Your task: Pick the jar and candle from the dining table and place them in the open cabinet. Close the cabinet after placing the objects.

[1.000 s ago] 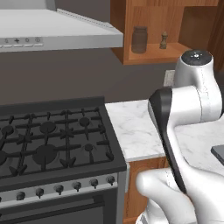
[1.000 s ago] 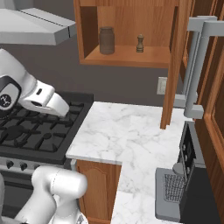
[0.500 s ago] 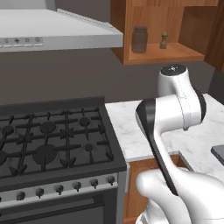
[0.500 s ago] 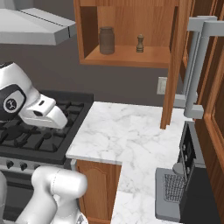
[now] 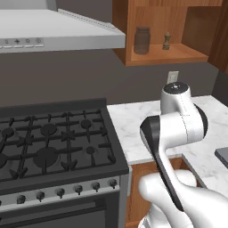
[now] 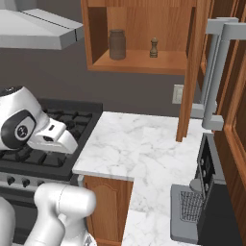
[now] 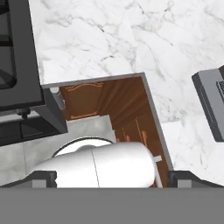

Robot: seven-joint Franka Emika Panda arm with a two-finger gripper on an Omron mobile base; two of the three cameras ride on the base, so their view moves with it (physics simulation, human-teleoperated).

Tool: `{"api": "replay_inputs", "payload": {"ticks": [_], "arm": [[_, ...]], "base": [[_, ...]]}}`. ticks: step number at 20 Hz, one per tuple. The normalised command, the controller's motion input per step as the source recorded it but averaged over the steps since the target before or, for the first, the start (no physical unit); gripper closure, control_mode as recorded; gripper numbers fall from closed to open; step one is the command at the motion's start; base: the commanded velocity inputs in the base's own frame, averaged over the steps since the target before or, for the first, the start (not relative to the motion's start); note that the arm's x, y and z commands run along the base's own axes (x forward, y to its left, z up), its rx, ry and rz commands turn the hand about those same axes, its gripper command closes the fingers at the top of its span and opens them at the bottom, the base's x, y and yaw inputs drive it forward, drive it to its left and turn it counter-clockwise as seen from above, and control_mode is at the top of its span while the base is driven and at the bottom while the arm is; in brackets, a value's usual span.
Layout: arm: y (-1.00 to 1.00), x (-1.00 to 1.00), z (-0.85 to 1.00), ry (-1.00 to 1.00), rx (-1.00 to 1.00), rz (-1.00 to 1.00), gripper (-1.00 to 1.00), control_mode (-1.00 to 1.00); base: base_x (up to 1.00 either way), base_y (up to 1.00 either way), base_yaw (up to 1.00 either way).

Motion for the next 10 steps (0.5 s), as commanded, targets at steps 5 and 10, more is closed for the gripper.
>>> {"api": "replay_inputs", "payload": {"ticks": [5,10], "arm": [[0.00,0.00,-0.17,-0.01,0.00,0.07,-1.00,-1.00],[0.00,0.00,0.00,-0.02,0.00,0.00,-1.00,-1.00]], "base": [[0.00,0.00,0.00],[0.00,0.00,0.00]]}}
